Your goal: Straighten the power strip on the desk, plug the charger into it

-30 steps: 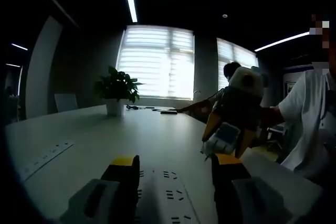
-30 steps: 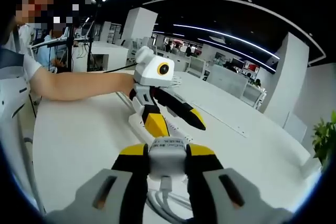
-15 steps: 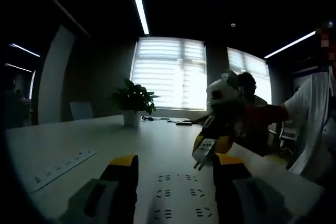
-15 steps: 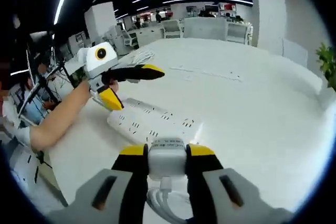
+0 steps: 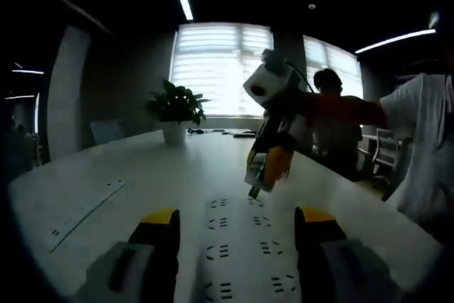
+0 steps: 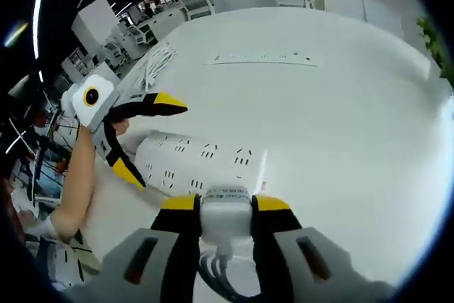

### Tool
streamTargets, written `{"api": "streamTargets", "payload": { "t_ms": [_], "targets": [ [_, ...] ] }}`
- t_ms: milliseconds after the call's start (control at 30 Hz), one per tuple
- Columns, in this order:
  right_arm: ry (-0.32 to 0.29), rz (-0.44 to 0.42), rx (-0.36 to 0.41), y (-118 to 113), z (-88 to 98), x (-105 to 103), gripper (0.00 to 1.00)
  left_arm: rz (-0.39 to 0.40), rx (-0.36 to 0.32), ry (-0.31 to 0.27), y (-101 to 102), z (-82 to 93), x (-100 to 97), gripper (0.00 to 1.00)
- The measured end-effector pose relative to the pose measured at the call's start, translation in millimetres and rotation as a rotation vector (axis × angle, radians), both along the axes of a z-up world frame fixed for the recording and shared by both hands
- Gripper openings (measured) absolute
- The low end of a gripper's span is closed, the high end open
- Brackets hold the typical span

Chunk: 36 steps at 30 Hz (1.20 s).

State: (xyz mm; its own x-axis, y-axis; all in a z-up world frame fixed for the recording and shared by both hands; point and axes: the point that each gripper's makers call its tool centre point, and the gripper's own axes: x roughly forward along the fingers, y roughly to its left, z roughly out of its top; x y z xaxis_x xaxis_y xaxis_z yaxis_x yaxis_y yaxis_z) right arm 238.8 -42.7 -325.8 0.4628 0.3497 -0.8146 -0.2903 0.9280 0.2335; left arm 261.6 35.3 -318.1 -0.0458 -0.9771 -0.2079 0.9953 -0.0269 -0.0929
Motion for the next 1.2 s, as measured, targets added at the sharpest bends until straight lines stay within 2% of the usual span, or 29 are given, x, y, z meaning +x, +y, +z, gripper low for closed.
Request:
{"api": "streamTargets", "payload": {
  "t_ms": [133,200,533,633,800,1200],
  "targets": [
    [0.057,-0.008,-0.031,2,-2.9,0,0.27,0.001,0.082,-0.05,2,-12.0,0.0,0.7],
    [0.064,-0.005,-0.097,-1,-6.4,-1,0.27,-0.002,0.111,-0.069,1,-17.8,-0.6,0.7],
    [0.109,-0.004,-0.168,-2,-8.3,0,0.27,-0.014,0.194,-0.08,0,-37.0,-3.5,0.7],
    [0.117,-0.005,-0.168,-5,-7.1,0,0.27,-0.019,0.215,-0.085,-1,-42.5,-4.9,0.7],
    [0.128,-0.02,-0.158,-6,-5.5,4,0.27,-0.018,0.204,-0.065,-1,-41.3,-4.9,0.71],
    [0.12,-0.062,-0.221,-3,-6.4,1,0.27,-0.027,0.208,-0.042,-5,-42.6,-7.8,0.71]
  ]
}}
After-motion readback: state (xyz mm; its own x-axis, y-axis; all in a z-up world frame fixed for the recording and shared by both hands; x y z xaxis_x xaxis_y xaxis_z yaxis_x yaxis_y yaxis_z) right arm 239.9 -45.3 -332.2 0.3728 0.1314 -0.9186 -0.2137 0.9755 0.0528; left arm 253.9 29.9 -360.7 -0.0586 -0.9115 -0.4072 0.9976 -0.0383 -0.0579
